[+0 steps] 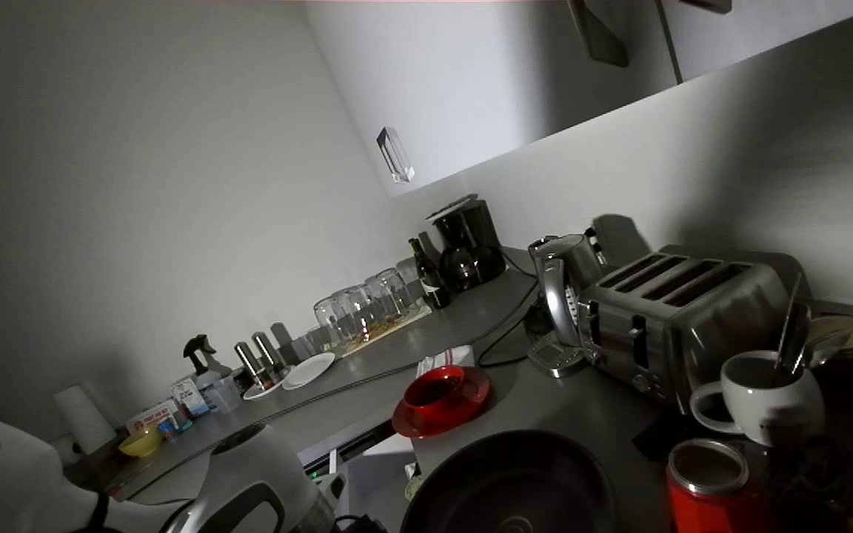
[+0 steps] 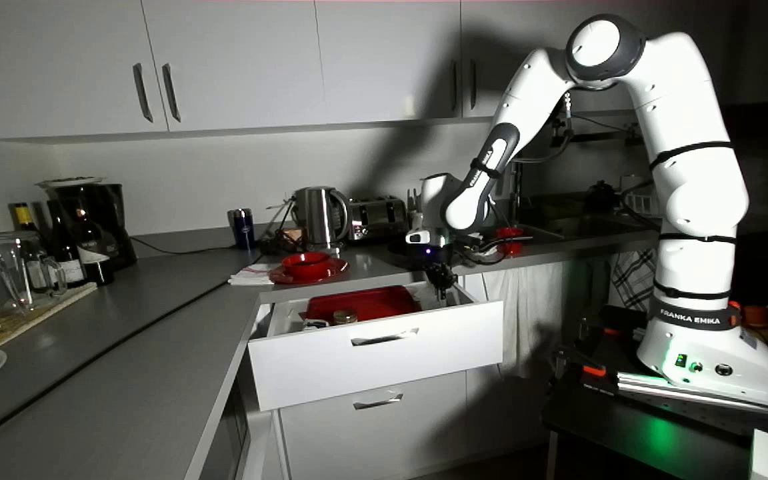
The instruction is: Put the clear jar in the open drawer
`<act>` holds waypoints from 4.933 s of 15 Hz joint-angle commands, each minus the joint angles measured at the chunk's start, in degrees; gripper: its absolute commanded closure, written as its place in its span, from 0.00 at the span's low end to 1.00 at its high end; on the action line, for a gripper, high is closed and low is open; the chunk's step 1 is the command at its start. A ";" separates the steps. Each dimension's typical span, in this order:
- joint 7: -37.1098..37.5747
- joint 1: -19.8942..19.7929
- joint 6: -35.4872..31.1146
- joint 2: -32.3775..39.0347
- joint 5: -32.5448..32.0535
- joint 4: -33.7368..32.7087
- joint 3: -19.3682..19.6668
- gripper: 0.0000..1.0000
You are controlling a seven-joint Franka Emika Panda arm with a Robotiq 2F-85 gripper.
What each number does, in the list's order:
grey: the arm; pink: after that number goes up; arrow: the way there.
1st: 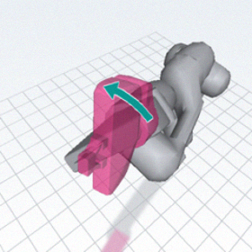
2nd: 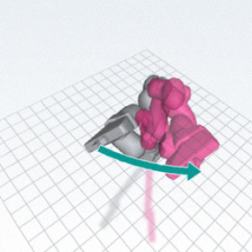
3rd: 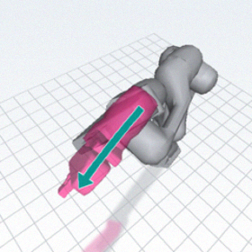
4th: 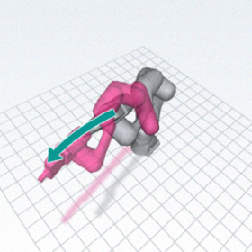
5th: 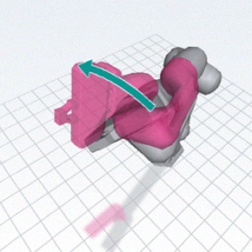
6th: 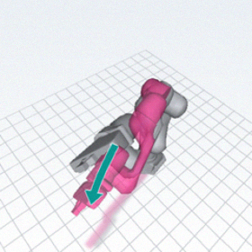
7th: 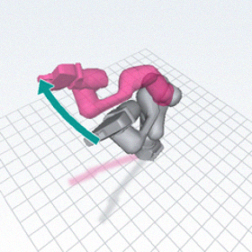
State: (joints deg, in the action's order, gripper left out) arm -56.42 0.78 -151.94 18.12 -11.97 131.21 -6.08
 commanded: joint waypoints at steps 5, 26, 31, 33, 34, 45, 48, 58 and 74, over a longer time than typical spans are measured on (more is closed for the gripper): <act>-0.80 -0.57 -4.54 2.63 -2.21 -0.93 -0.47 0.93; 1.05 0.59 -5.10 4.05 -2.13 -1.30 -1.82 0.94; 4.12 3.97 -6.39 6.73 -5.52 -1.49 -1.01 0.94; 5.47 4.78 -7.08 7.34 -7.12 -1.80 -0.57 0.94; 6.09 5.07 -7.28 7.65 -7.80 -1.98 -0.43 0.94; 9.05 5.54 -7.21 9.69 -9.64 -3.63 -1.97 0.94; 9.14 5.25 -7.91 10.65 -8.79 -4.78 -2.81 0.94; 11.23 6.00 -7.75 18.09 -9.46 -14.00 -1.88 0.94; 12.89 5.08 -6.87 19.97 -9.75 -17.43 -2.46 0.93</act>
State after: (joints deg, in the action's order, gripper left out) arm -43.73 6.19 -158.98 38.07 -21.37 113.87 -8.22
